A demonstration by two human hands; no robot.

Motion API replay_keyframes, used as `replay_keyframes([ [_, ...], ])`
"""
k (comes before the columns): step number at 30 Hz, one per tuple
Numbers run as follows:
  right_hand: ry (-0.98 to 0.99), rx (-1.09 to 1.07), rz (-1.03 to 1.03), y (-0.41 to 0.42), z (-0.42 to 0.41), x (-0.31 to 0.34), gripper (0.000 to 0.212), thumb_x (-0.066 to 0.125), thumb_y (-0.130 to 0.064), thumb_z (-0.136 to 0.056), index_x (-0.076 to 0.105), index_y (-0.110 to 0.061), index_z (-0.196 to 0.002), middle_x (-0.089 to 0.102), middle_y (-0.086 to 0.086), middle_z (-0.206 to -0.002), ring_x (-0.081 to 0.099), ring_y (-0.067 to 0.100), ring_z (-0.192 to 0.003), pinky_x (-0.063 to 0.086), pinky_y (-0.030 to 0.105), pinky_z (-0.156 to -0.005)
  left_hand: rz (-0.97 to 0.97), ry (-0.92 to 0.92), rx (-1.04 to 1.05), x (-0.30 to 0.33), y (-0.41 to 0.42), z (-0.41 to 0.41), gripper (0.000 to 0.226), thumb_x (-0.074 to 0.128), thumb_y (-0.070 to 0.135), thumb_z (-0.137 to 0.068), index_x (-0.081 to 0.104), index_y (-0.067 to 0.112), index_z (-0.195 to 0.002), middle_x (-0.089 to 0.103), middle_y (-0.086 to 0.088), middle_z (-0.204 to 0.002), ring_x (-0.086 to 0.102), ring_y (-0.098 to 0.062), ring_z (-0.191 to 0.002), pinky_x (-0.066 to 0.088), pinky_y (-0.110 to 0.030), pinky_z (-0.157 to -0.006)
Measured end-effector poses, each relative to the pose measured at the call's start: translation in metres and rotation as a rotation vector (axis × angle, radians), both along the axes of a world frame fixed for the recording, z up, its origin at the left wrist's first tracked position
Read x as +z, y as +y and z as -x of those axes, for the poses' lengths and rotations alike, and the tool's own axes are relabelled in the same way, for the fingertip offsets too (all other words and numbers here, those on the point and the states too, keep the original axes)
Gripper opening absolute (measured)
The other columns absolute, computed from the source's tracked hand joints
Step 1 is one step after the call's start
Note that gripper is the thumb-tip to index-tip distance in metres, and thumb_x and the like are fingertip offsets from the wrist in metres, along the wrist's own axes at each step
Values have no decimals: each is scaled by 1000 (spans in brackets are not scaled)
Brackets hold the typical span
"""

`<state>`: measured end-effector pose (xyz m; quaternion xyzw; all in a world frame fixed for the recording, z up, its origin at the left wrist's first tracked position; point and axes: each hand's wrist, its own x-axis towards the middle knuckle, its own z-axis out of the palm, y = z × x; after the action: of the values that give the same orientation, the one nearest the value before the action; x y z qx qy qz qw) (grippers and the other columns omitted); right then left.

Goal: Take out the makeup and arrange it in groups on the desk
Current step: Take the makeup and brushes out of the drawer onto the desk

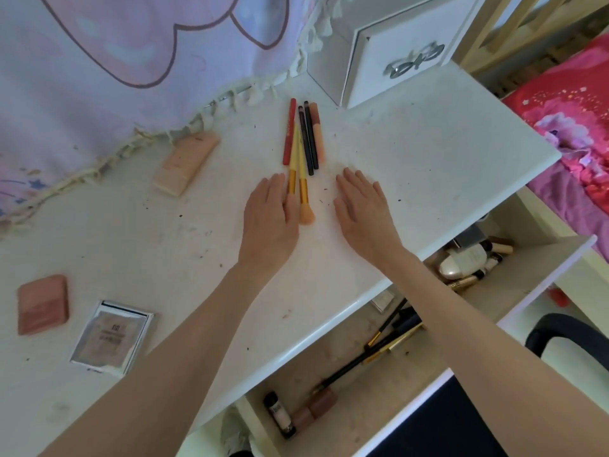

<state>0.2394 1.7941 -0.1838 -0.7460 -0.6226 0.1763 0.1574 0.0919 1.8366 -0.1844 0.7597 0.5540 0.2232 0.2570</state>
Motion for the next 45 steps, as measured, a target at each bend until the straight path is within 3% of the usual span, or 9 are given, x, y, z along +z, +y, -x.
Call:
replay_keyframes([
  [4,-202,65,55,-53,1,-7,52,20,-40,-100,18,-20,-149,8,4,-157,0,19,-145,-7,34,-116,29,205,-23,-7,-47,21,45,31,19,-99,30,7,-142,27,-9,-151,17,-22,-142,5,-32,-117],
  [8,-207,57,73,-105,4,-6,61,7,-46,-94,19,-20,-148,10,6,-157,-4,17,-142,-4,39,-116,-58,343,-69,-11,-104,37,50,24,22,-94,42,1,-135,39,-18,-144,33,-34,-135,16,-44,-111],
  [14,-27,22,55,-173,9,-6,50,38,-26,-97,34,-10,-143,23,14,-153,23,29,-141,26,47,-112,-97,350,-130,-10,-171,55,45,27,21,-94,44,7,-133,40,-14,-144,32,-32,-136,21,-46,-113],
  [20,-171,236,492,-198,21,-21,36,36,-25,-98,46,-16,-132,50,4,-134,43,24,-125,26,42,-110,-212,256,-316,-13,-215,66,40,35,2,-84,50,9,-121,48,-12,-137,38,-30,-132,27,-50,-109],
  [24,-72,404,703,-190,45,-48,40,40,-11,-92,51,-18,-129,60,9,-118,55,31,-108,48,43,-87,-216,353,-452,-33,-232,78,38,44,1,-76,54,11,-110,60,-8,-110,54,-26,-108,37,-41,-103],
  [30,-32,503,873,-175,74,-70,36,40,-8,-92,53,-7,-126,49,11,-125,54,31,-103,49,37,-79,144,753,-588,-47,-226,84,62,79,8,-6,57,14,-63,52,0,-55,51,-19,-45,42,-20,-49],
  [35,-38,491,816,-173,80,-65,35,42,-7,-93,52,-1,-126,36,12,-133,45,33,-114,46,38,-86,244,890,-665,-44,-215,71,42,89,29,-30,66,15,-63,58,-3,-69,58,-21,-62,44,-24,-62],
  [39,-15,476,826,-173,75,-61,34,42,-1,-90,55,-2,-121,43,11,-126,52,28,-98,44,32,-71,293,1013,-725,-48,-213,70,25,63,20,-80,64,11,-104,49,-8,-115,45,-27,-110,32,-35,-92],
  [45,-17,482,869,-173,79,-58,31,43,-4,-91,54,-1,-121,44,11,-122,53,28,-95,43,31,-69,360,1064,-763,-51,-208,68,26,45,15,-91,60,7,-112,50,-11,-123,42,-28,-115,28,-36,-100],
])
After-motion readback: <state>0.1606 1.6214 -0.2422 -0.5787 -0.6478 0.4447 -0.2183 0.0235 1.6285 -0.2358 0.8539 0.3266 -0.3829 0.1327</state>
